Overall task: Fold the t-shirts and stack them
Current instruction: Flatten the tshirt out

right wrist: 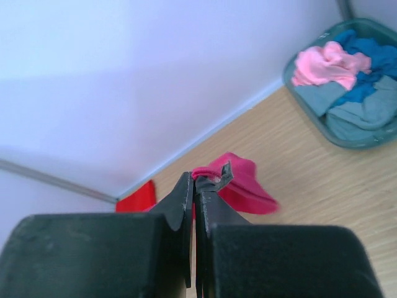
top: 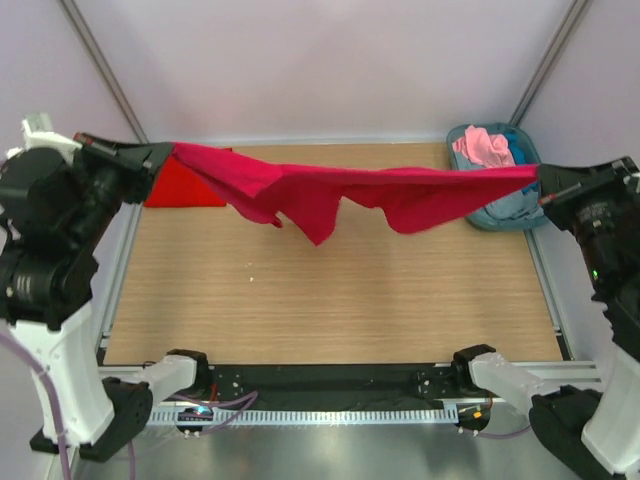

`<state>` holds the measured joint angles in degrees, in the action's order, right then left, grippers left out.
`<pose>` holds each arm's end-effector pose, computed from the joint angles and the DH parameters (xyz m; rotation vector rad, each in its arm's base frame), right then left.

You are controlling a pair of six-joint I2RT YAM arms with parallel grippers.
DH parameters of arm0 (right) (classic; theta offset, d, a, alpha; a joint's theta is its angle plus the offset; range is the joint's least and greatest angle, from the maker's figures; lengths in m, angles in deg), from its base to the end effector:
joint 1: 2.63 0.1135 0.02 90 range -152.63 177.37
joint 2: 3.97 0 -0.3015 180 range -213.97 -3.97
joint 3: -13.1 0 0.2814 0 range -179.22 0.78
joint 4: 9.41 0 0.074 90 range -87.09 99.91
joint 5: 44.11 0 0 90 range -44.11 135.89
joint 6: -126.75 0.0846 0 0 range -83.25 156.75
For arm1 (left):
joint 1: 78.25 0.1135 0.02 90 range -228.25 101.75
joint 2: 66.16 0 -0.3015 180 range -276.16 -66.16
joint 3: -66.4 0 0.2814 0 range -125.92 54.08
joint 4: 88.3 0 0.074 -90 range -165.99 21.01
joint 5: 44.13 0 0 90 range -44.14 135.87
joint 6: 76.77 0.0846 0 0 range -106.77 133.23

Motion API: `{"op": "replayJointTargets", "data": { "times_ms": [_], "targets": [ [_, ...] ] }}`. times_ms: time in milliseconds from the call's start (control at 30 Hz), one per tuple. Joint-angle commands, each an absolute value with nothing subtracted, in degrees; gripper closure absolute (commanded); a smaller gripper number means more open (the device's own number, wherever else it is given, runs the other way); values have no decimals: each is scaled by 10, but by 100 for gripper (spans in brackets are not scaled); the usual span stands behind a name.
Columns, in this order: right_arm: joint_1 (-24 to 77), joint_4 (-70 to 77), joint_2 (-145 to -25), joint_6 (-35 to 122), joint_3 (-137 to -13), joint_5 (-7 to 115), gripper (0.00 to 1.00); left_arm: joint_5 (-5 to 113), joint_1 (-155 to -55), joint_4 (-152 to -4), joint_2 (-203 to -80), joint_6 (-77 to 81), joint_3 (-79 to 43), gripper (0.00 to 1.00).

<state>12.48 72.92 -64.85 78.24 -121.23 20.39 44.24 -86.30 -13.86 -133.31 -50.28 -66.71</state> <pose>0.1080 -0.0086 0.6234 0.7049 1.5722 0.3494 0.1730 -0.0220 0.6249 -0.8587 1.5861 -0.8881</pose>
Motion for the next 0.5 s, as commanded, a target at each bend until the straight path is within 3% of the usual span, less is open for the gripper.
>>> {"op": "replayJointTargets", "data": {
  "times_ms": [0,333,467],
  "targets": [
    [122,638,-614,752,-1172,293,99,455,-858,-139,-1288,-537,-629,100],
    [122,671,-648,752,-1247,287,99,478,-859,-74,-1357,-476,-781,100],
    [122,656,-658,738,-1225,304,99,482,-859,-91,-1373,-458,-762,100]
  ]
}}
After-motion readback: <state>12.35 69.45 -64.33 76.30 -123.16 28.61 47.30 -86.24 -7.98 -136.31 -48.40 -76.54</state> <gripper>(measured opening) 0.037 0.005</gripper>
